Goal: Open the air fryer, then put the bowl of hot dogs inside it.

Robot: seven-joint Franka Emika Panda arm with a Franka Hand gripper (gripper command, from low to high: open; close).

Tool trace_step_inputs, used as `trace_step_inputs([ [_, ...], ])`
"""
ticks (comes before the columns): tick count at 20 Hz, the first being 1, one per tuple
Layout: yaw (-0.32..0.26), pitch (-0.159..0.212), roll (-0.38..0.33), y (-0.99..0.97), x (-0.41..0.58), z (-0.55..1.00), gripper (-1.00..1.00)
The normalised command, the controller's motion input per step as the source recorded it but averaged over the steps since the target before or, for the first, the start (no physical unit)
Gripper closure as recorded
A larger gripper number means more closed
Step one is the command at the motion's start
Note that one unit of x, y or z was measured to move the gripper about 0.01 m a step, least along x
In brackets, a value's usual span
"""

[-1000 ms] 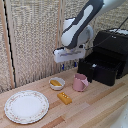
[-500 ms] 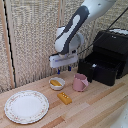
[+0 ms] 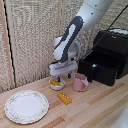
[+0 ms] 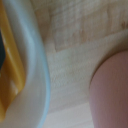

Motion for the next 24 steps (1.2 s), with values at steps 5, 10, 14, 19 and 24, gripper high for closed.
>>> trace_step_inputs([
  [5, 0.124, 0.028, -0.014, -0.20, 0.262, -0.18, 1.00],
  [10, 0.097, 0.001, 0.037, -0.17, 0.076, -0.05, 1.00],
  [14, 0.044, -0.033, 0.040, -0.02, -0.017, 0.03, 1.00],
  [19, -0.021, -0.110, 0.060, -0.01, -0.140, 0.25, 1.00],
  [24, 0.000, -0.103, 0.068, 0.00, -0.167, 0.44, 1.00],
])
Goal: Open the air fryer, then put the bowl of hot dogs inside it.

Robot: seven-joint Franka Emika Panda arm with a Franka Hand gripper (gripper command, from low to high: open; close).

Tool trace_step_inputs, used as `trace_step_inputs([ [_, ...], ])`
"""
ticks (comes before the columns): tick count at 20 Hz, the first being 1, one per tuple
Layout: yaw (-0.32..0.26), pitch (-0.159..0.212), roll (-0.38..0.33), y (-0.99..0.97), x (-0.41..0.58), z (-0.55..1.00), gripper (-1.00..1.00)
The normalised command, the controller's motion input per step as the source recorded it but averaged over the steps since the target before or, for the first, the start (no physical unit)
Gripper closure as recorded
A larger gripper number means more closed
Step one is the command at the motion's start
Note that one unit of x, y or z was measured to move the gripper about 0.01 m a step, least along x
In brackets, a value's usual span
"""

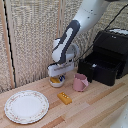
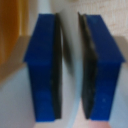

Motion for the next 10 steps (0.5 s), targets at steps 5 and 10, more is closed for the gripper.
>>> trace_step_inputs([
  [5, 0.008, -0.055, 0.094, -0.03, -0.113, 0.45, 1.00],
  [10, 0.008, 0.000, 0.153, -0.14, 0.000, 0.72, 1.00],
])
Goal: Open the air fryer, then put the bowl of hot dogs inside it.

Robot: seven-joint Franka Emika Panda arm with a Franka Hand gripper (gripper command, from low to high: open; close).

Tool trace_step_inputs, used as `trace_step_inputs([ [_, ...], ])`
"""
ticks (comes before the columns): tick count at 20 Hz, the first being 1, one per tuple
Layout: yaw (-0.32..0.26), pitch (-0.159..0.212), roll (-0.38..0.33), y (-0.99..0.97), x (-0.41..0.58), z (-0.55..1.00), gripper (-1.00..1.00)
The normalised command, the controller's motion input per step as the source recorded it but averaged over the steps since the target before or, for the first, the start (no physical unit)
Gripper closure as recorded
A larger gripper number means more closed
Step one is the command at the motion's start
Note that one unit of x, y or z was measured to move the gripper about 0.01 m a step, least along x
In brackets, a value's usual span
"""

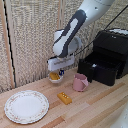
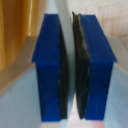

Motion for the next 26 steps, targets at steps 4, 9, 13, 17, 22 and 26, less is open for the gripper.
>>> trace_step_inputs([
  [4, -0.027, 0.002, 0.094, -0.27, 0.000, 0.94, 1.00],
  [9, -0.205, 0.056, 0.034, -0.40, 0.059, 0.93, 1.00],
  [13, -0.291, 0.080, 0.001, -0.30, 0.095, 0.82, 1.00],
  [17, -0.336, 0.060, 0.000, -0.19, 0.066, 0.71, 1.00],
  [22, -0.332, -0.004, 0.000, -0.20, 0.071, 0.50, 1.00],
  [26, -0.310, -0.078, 0.000, -0.28, 0.091, 0.30, 1.00],
])
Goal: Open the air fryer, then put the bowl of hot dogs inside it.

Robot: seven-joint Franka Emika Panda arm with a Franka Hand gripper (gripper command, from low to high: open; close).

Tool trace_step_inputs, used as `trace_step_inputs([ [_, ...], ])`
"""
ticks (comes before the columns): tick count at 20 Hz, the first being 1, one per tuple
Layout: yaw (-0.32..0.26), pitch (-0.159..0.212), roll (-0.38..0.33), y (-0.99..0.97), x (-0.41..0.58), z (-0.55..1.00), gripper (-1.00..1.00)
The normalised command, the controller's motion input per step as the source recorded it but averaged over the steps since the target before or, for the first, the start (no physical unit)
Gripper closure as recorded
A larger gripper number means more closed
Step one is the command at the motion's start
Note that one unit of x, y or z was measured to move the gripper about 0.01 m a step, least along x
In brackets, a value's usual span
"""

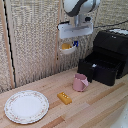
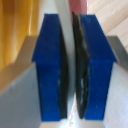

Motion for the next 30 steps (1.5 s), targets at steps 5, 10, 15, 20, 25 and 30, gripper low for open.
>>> trace_step_inputs([
  [5, -0.254, -0.126, 0.000, -0.45, 0.136, 0.23, 1.00],
  [10, -0.266, -0.120, 0.000, -0.43, 0.114, 0.23, 1.00],
  [15, -0.250, -0.106, 0.000, -0.49, 0.070, 0.23, 1.00],
  [20, -0.219, -0.050, 0.000, -0.62, -0.015, 0.13, 1.00],
  [25, -0.187, -0.003, 0.000, -0.71, -0.148, 0.01, 1.00],
  [30, -0.162, 0.000, 0.002, -0.78, -0.173, -0.11, 1.00],
])
